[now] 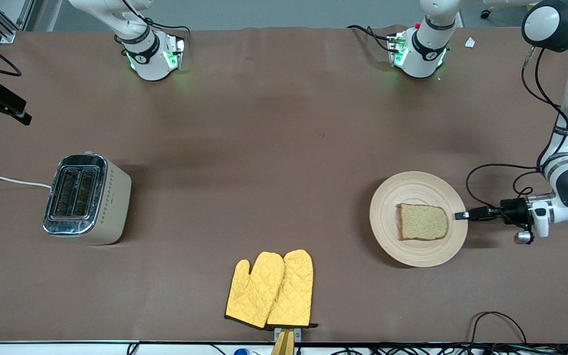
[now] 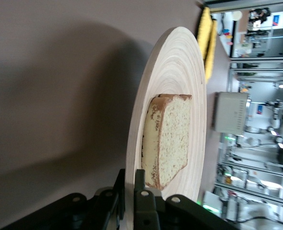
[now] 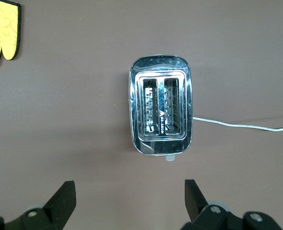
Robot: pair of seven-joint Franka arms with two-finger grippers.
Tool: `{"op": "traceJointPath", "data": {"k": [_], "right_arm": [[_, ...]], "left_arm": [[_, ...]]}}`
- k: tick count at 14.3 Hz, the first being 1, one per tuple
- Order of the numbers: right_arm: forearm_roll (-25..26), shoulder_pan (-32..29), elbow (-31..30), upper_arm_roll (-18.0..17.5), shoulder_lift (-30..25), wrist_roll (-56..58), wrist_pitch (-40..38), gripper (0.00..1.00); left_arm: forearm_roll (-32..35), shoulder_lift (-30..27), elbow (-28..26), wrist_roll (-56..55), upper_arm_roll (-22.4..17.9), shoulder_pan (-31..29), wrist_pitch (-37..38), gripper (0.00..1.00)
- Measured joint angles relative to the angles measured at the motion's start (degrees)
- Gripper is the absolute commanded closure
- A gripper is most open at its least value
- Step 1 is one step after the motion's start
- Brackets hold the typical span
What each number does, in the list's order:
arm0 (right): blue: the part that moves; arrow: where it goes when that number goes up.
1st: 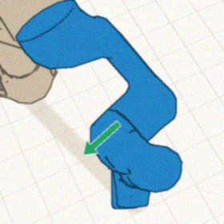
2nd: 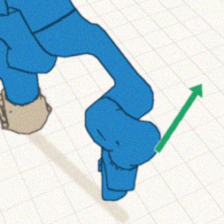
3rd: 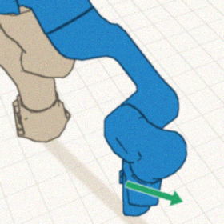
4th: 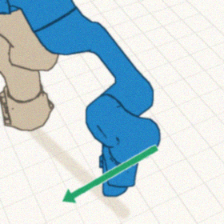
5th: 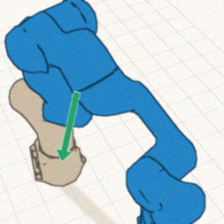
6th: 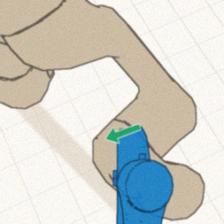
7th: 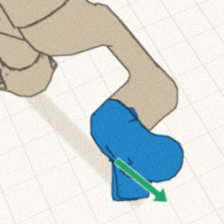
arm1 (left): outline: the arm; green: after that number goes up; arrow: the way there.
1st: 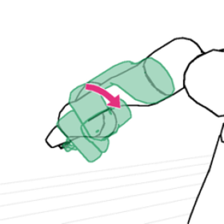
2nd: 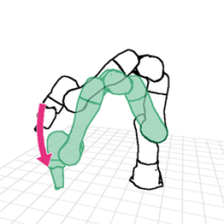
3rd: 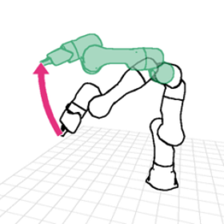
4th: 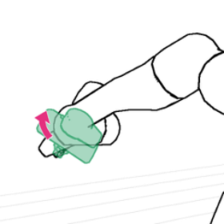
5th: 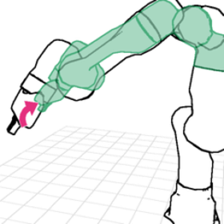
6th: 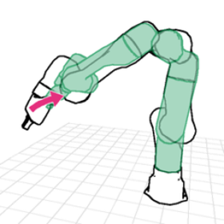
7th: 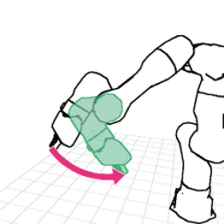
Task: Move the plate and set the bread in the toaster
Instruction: 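Grip the plate rim and slide the plate toward the table center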
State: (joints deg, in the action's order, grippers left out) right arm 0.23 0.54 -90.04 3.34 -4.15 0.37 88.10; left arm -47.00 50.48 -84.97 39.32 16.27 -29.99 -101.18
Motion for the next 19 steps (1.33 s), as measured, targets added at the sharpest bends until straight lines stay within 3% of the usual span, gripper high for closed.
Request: {"op": "traceJointPath", "data": {"k": [4,7,10,14,19], "right_arm": [[0.0,0.0,-0.01,0.0,0.0,0.0,0.0,0.0],[0.0,0.0,-0.02,0.02,0.0,0.0,0.0,0.0],[0.0,-0.02,-0.07,0.09,0.0,0.0,0.0,0.0],[0.0,-0.03,-0.29,0.13,0.0,0.0,0.0,0.0],[0.0,-0.03,-0.56,0.2,0.0,0.0,0.0,0.0]], "left_arm": [[-0.24,-2.41,0.68,-8.42,7.45,1.44,-1.51,1.0],[-0.25,-2.79,0.34,-10.24,11.04,5.78,-7.55,1.0],[-2.01,-2.72,-1.57,-10.55,12.17,13.95,-17.09,1.0],[-10.7,-1.96,-6.39,-10.37,14.13,24.3,-32.97,1.0],[-15.62,-0.27,-7.74,-8.35,14.16,30.2,-36.97,1.0]]}}
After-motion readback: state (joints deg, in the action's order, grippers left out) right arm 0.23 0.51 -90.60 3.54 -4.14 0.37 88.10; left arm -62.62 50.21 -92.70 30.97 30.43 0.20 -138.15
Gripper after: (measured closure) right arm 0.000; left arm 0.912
